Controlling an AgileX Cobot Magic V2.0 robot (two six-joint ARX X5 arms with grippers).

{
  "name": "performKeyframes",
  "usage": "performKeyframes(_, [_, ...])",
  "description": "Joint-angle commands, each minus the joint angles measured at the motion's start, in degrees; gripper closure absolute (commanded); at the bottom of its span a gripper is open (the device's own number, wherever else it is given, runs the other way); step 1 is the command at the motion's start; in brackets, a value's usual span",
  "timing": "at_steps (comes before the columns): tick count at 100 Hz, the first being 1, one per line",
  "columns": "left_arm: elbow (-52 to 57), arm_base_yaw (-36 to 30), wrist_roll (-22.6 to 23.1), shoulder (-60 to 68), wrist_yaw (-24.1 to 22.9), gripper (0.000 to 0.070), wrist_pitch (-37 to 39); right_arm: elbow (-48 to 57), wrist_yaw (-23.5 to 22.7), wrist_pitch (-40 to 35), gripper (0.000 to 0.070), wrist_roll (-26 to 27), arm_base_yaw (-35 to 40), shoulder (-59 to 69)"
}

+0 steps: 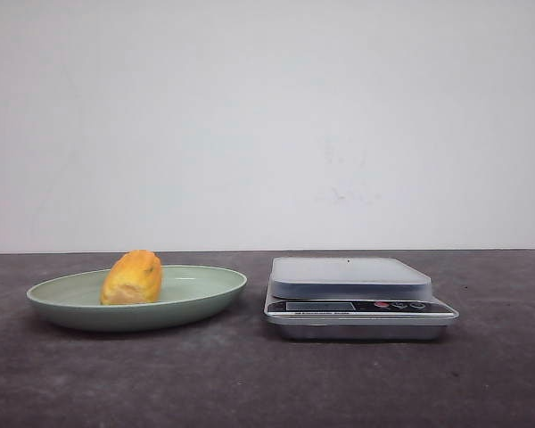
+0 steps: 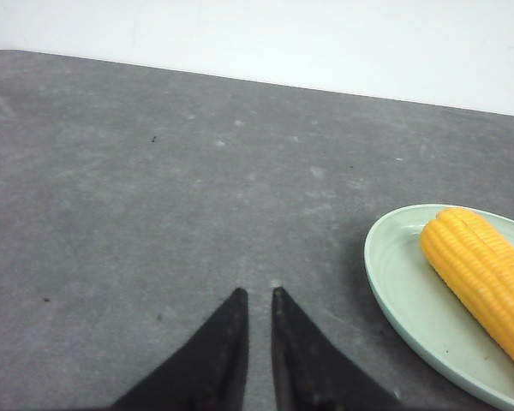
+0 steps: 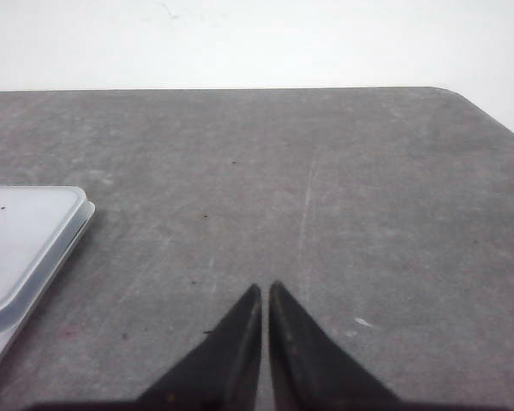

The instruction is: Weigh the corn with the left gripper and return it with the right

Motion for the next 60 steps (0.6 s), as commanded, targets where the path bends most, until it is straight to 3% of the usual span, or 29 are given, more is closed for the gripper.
performKeyframes(1, [-0.9, 0.0, 0.3, -0.1, 0.1, 0.07, -0.5, -0.2, 0.0, 0.4, 0.069, -0.6, 0.0, -0.1])
performKeyframes(24, [-0.9, 0.0, 0.1, -0.1, 0.0, 0.07, 0.0, -0.2, 0.0, 0.4, 0.069, -0.4, 0.0, -0.1])
performKeyframes(41, [-0.9, 0.0, -8.4, -0.1, 0.7, 0.07, -0.5, -0.2, -0.1, 0.8, 0.069, -0.1, 0.0, -0.1])
performKeyframes(54, [-0.9, 0.0, -9.0, -0.1, 0.5, 0.07, 0.5, -0.2, -0.7, 1.0, 0.069, 1.9, 0.0, -0.1])
performKeyframes(60, [-0.9, 0.0, -11.7, -0.1, 0.9, 0.07, 1.8, -0.2, -0.7, 2.0, 0.0693, 5.0, 0.0, -0.1])
